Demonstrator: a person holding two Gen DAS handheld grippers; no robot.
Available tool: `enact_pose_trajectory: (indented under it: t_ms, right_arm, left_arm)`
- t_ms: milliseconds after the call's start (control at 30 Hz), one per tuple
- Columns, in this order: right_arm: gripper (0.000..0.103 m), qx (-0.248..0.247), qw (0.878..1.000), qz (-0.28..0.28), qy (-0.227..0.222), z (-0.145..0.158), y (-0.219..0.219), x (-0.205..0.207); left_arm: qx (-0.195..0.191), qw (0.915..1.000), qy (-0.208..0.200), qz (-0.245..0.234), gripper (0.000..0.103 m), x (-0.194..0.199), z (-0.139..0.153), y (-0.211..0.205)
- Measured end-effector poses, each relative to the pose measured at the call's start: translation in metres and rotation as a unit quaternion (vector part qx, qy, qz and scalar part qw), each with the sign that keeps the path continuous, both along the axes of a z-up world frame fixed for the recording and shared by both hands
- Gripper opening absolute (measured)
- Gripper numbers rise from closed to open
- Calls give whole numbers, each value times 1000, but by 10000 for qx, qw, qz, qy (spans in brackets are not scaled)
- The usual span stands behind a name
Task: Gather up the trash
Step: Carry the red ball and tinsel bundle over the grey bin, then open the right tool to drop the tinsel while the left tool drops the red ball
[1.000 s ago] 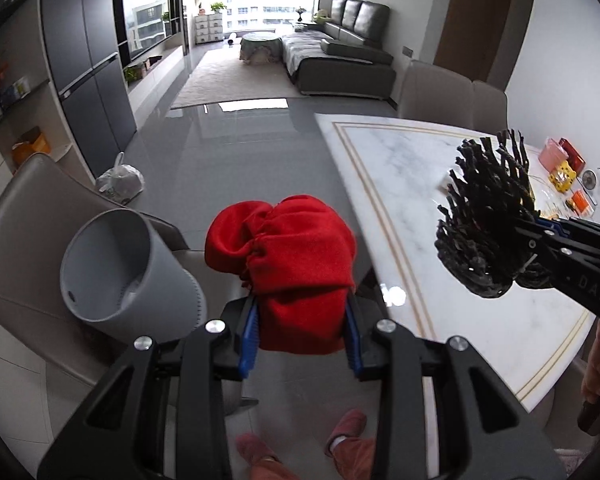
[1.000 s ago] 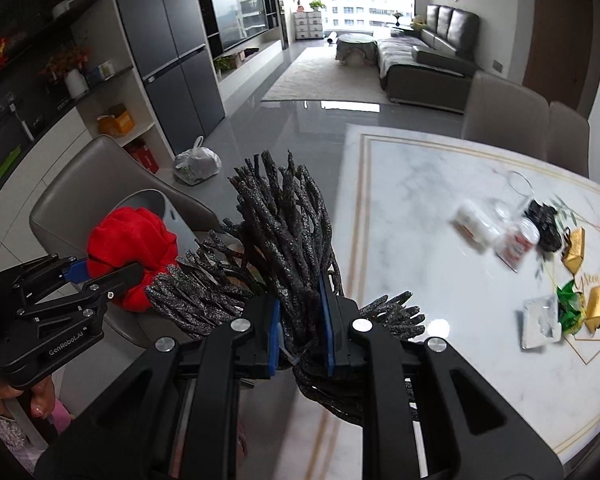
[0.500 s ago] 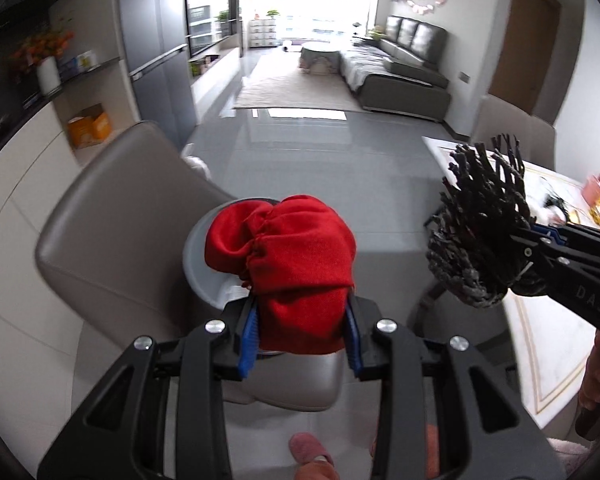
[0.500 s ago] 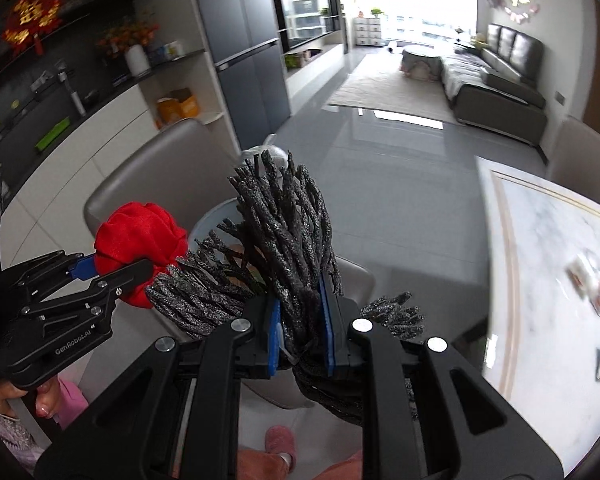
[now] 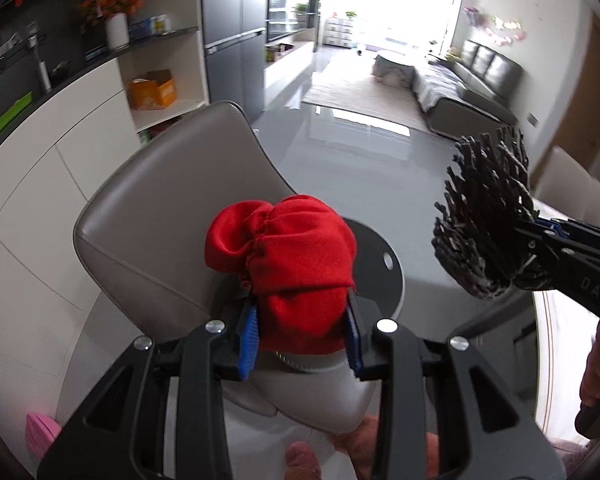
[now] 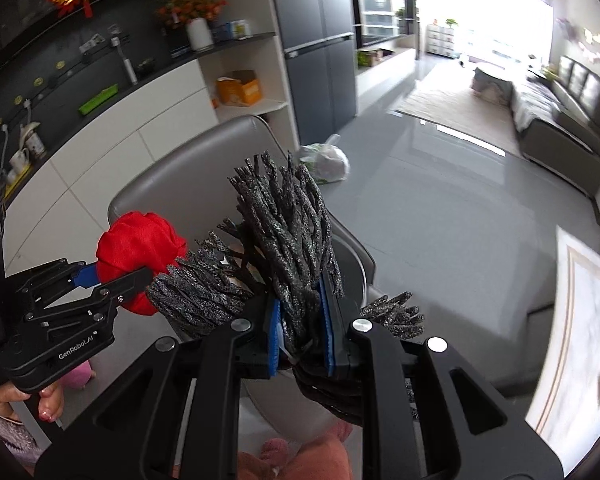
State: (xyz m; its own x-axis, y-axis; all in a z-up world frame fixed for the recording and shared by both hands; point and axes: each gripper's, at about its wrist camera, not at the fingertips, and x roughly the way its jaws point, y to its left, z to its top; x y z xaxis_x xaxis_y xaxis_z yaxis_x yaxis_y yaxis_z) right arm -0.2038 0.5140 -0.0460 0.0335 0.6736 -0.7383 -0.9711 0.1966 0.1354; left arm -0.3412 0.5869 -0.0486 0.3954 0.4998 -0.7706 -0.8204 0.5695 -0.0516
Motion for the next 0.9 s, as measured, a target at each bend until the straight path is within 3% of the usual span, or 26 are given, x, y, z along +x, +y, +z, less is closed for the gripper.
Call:
enact_pose_trajectory:
  t_ms: [300,533,700,833,900]
  right_arm:
    - [16,-453,9964,707,124,-24,64,20]
    - [17,-943,9929,697,207,-63,94,6]
    - [33,-1162,9915,499,290,-84,107,-5]
    - [52,-1190,9921,249,323,-90,103,-5]
    - [53,-1191,9922,154,329,-89,101,-6]
  left_arm:
    - [-225,9984,116,511,35,22,-8,30]
    - [-582,9975,227,332,35,14,-33,60]
    - [-682,9971,327,61,35,9,-49,75]
    - [-773,9963,341,-124,35,9,-57,81]
    - [-799,9960,329,-235,35,10,-60,83]
